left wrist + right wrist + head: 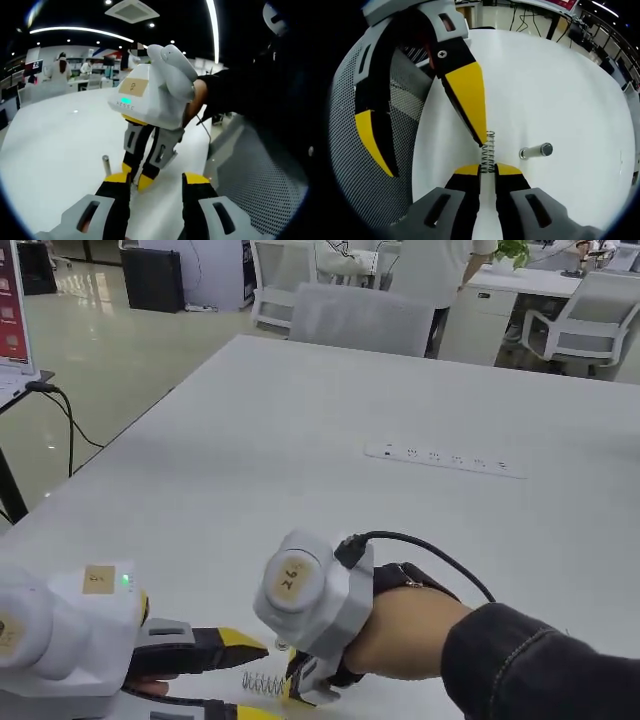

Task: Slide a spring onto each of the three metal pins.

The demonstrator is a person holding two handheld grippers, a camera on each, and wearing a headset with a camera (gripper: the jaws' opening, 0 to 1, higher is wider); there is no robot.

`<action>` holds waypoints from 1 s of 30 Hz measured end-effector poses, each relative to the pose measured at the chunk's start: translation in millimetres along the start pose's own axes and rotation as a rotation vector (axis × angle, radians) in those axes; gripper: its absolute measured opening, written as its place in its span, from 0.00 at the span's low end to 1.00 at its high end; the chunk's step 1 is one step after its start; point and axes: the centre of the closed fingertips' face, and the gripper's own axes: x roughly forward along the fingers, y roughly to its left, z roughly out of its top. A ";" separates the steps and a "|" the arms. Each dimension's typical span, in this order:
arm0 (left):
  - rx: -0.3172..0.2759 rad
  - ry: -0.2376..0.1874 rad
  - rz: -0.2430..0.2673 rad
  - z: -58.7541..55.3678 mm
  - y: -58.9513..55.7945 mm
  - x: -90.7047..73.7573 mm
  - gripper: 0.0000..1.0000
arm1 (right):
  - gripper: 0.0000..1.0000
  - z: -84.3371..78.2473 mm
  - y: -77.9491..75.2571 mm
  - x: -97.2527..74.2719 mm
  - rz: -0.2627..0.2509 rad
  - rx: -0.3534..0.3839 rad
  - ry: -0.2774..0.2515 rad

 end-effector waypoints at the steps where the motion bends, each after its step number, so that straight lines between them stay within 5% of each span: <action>1: 0.000 -0.001 0.000 0.1 0.0 -0.1 0.35 | 0.08 0.1 0.0 -0.2 0.000 0.003 0.000; 30: 0.026 0.024 -0.006 1.3 4.4 2.4 0.34 | 0.07 2.0 1.1 -57.3 -0.046 0.015 -0.058</action>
